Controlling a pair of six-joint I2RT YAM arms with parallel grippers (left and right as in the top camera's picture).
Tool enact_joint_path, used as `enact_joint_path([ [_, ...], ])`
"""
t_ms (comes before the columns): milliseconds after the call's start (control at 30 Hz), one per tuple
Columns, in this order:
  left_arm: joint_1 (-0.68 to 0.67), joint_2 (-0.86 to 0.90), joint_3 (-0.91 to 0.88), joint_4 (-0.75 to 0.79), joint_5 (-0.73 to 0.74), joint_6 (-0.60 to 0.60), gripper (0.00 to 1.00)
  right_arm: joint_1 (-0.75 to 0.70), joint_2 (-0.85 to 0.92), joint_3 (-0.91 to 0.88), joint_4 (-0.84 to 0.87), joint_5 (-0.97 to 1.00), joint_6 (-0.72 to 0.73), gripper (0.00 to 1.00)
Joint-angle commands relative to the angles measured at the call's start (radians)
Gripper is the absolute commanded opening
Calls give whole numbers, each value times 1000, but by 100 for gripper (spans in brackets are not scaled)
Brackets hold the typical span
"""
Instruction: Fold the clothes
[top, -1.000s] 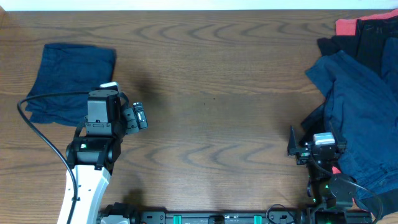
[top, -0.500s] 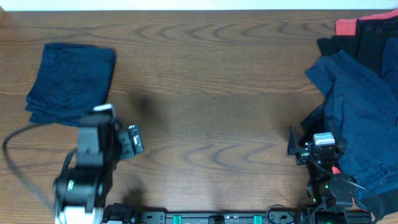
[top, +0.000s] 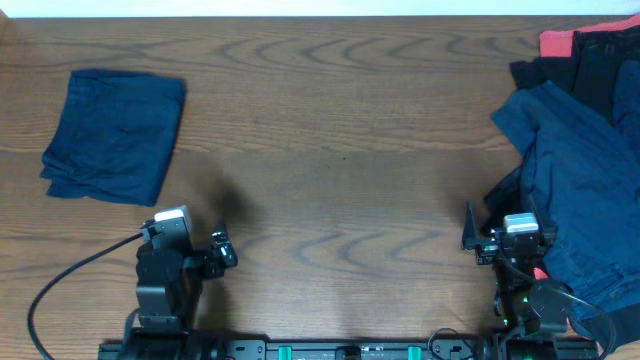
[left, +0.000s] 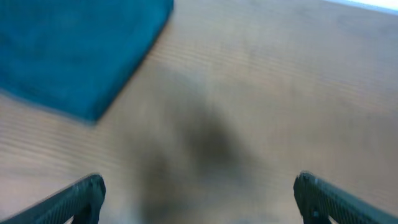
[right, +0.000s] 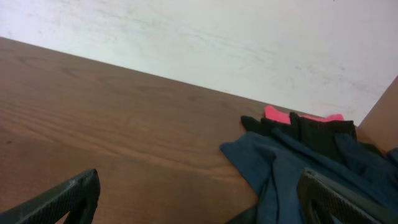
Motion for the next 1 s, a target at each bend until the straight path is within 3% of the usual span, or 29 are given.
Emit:
enact_joint_path([
  [0, -2, -63, -89, 129, -2, 64, 98, -13, -7, -2, -4, 3, 16, 99],
  [233, -2, -148, -212, 413, 6, 231, 98, -13, -7, -2, -4, 3, 16, 99],
  [500, 0, -243, -239, 484, 55, 436, 98, -13, -7, -2, -4, 3, 16, 99],
  [767, 31, -276, -317, 488, 90, 427, 98, -13, -7, -2, -4, 3, 16, 99],
  [967, 31, -276, -332, 443, 96, 337, 98, -13, -7, -2, -4, 3, 16, 99],
])
